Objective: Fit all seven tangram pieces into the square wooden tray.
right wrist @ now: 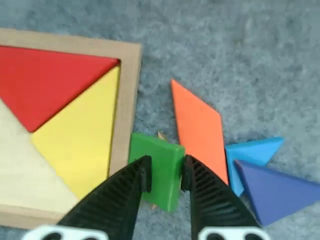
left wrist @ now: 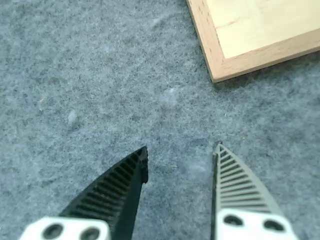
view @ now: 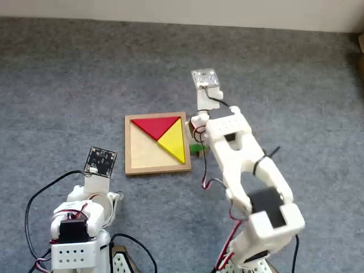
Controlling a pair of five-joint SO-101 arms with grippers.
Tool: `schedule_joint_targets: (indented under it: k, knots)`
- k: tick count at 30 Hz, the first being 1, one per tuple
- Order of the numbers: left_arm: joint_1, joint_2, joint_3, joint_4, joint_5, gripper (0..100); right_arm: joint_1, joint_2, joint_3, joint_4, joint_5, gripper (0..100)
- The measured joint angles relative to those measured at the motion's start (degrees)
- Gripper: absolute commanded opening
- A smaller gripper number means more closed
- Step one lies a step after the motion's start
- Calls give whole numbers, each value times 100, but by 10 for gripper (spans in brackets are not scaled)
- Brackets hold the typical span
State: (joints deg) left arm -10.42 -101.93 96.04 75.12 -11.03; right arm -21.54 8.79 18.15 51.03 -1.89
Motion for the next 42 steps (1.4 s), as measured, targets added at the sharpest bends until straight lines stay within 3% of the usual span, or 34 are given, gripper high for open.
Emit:
schedule_joint_targets:
  k: [5, 8, 22, 32, 42]
  knots:
    - [0, 0, 0, 0, 0, 214, 9, 352, -448, 343, 0, 99]
    - [0, 0, 0, 0, 0, 214, 9, 448, -554, 413, 0, 5]
    - [0, 0, 0, 0, 0, 214, -18, -510, -677, 1002, -9, 4]
    - [0, 0, 0, 0, 0, 214, -1204, -932, -677, 1160, 308, 4]
    - [0, 0, 0, 0, 0, 214, -1925, -879, -677, 325, 343, 4]
